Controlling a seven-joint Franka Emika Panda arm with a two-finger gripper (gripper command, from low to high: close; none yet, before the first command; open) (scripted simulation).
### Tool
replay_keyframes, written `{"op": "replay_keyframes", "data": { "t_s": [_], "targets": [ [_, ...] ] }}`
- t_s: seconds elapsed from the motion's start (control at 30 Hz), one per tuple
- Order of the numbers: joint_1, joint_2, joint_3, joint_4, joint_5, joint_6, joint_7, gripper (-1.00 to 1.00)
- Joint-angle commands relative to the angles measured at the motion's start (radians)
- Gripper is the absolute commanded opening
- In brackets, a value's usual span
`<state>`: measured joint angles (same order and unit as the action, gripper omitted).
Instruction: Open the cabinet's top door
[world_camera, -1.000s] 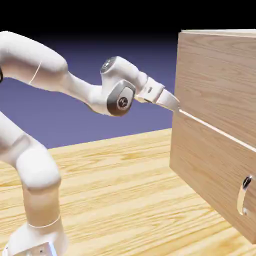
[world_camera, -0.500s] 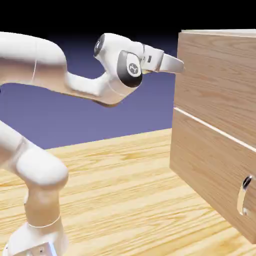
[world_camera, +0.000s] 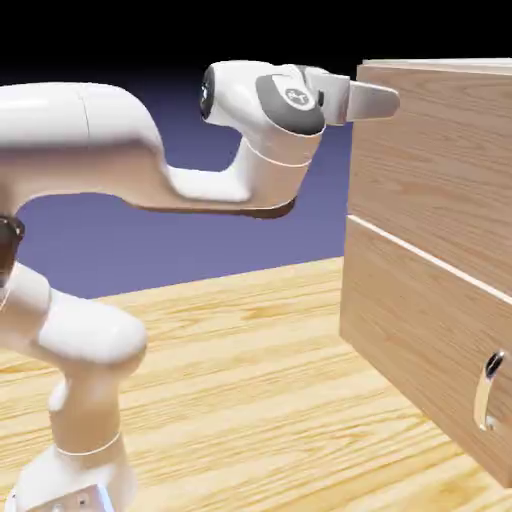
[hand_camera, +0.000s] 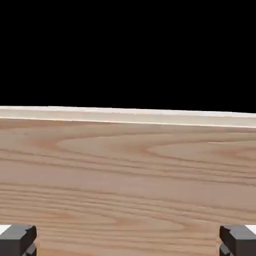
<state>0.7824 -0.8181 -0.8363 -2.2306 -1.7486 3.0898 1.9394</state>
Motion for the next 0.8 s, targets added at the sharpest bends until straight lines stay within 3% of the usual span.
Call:
{"op": "replay_keyframes", "data": {
  "t_s": [0.0, 0.77],
  "targets": [
    [0.019, -0.006, -0.021, 0.014, -0.044, 0.001, 0.030, 0.00],
    [0.460, -0.148, -0.499, 0.346, -1.044, 0.032, 0.715, 0.00]
  ]
}}
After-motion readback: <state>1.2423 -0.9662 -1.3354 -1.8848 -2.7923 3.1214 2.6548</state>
